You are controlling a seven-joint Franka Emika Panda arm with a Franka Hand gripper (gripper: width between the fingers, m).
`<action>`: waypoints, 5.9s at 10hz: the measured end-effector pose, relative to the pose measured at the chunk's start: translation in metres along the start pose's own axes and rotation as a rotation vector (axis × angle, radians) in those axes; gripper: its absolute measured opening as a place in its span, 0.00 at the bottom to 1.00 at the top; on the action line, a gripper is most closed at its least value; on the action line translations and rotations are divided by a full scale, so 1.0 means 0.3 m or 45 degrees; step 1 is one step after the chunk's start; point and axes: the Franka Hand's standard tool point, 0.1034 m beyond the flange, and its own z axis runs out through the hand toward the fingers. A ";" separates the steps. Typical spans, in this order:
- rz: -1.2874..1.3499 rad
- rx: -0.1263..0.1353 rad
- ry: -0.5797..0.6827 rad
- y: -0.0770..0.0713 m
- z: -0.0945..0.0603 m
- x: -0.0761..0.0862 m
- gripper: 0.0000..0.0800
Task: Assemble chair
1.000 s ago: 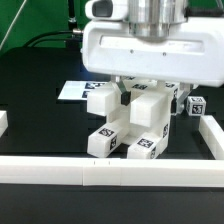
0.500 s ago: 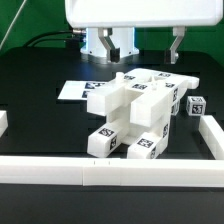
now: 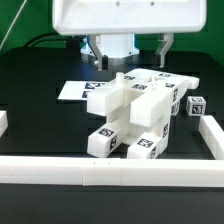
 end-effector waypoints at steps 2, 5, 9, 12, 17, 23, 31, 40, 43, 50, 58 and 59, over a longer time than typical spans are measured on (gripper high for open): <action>-0.155 -0.002 -0.006 0.004 0.007 -0.005 0.81; -0.426 -0.001 -0.008 0.009 0.003 -0.015 0.81; -0.706 0.005 0.025 0.040 -0.032 -0.223 0.81; -0.676 0.014 0.004 0.036 -0.003 -0.298 0.81; -0.651 0.049 -0.051 -0.010 0.077 -0.427 0.81; -0.617 0.051 -0.055 -0.074 0.116 -0.390 0.81; -0.519 0.068 -0.042 -0.119 0.117 -0.221 0.81; -0.252 0.081 -0.057 -0.184 0.140 -0.181 0.81; -0.148 0.103 -0.075 -0.250 0.160 -0.159 0.81; -0.128 0.110 -0.108 -0.228 0.154 -0.151 0.81; -0.015 0.153 -0.207 -0.218 0.127 -0.272 0.81; 0.069 0.167 -0.218 -0.226 0.128 -0.280 0.81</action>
Offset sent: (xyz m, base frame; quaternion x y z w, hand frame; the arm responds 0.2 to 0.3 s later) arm 0.0000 0.0000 0.0000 0.0000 0.0000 -0.1938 0.9810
